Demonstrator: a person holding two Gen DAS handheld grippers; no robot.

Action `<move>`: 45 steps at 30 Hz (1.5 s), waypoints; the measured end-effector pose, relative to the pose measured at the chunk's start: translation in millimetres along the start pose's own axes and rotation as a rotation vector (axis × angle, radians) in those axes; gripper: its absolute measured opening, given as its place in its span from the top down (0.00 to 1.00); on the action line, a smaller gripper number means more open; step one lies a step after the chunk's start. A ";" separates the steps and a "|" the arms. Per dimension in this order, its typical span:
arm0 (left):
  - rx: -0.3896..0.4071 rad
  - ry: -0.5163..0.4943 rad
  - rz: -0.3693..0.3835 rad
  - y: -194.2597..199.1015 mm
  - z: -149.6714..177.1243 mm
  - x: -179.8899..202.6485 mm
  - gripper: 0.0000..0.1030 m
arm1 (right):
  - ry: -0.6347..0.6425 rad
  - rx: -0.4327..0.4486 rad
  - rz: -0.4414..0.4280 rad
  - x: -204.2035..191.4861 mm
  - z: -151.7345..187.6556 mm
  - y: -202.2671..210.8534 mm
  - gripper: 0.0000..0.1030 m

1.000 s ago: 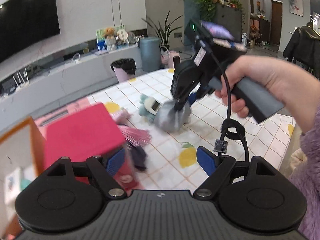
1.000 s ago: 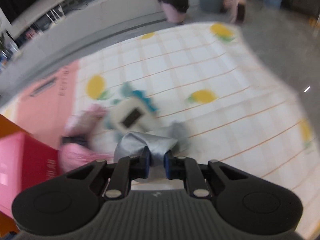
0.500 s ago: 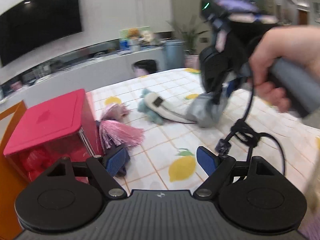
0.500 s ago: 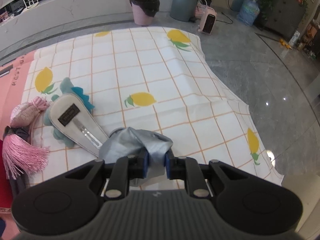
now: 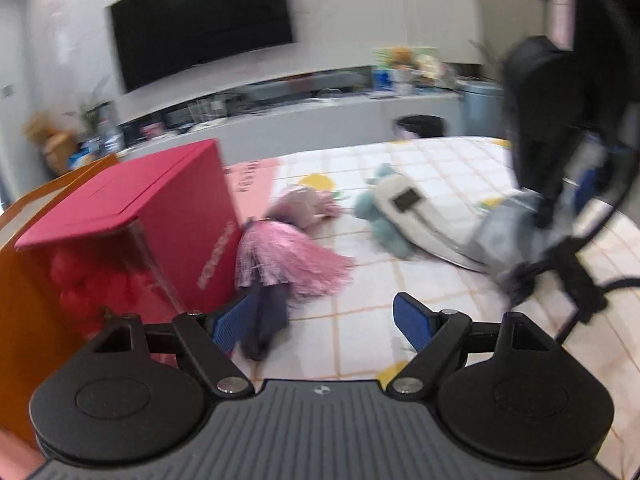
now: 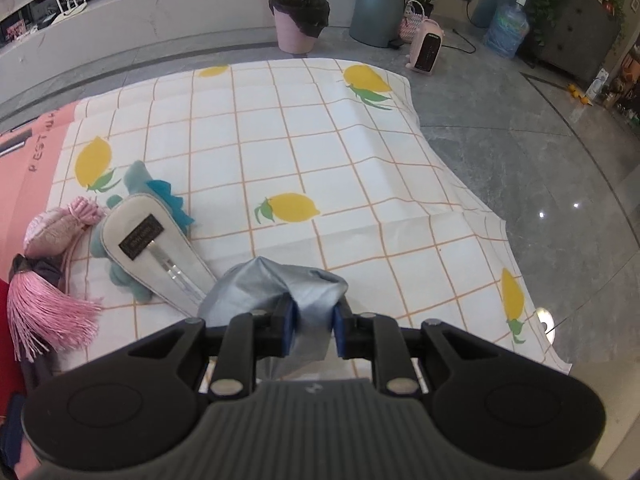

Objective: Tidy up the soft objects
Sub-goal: 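Grasp the dark navy cap with the left gripper while the right gripper holds the grey cloth, then carry the navy cap in left gripper while right gripper carries grey cloth to orange box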

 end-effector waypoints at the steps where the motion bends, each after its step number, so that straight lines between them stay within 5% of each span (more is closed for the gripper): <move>1: -0.002 0.030 -0.036 -2.9 1.2 -1.6 0.08 | -0.007 -0.002 -0.016 0.0 -0.4 -0.1 0.83; 4: -0.049 0.086 -0.159 -14.5 8.7 -0.4 0.10 | -0.014 0.007 -0.047 -1.1 -2.2 2.6 0.83; 10: -0.070 0.178 -0.233 -21.6 6.3 -1.9 0.15 | -0.014 0.001 -0.044 -2.1 -0.5 0.2 0.83; 19: -0.115 0.301 -0.279 -29.5 3.3 -6.9 0.19 | -0.012 0.001 -0.051 -3.2 0.7 0.5 0.83; 25: -0.117 0.382 -0.265 -30.4 2.1 -16.1 0.39 | -0.004 -0.009 -0.049 -6.1 0.6 -3.0 0.83; 27: -0.111 0.369 -0.258 -31.2 0.6 -17.1 0.61 | 0.002 -0.011 -0.048 -7.0 1.1 -3.7 0.83; 32: -0.110 0.371 -0.274 -31.7 -0.1 -21.7 0.87 | -0.001 -0.022 -0.032 -6.6 1.0 -7.5 0.82; 37: -0.122 0.251 -0.298 -28.0 3.4 -19.8 0.90 | 0.015 -0.017 -0.011 -9.1 0.3 -7.5 0.80; 45: -0.093 0.076 -0.165 -8.9 21.3 -21.4 0.91 | 0.032 -0.012 -0.014 -11.9 1.5 -5.2 0.80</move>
Point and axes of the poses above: each gripper's, at about its wrist camera, not at the fingertips, and y roughly against the way its jaws point, x to its right, z to its underside, the point moved 7 cm from there along -y, roughly the way its jaws point, and after that the axes turned 9 degrees about -x, right-handed, at the moved point
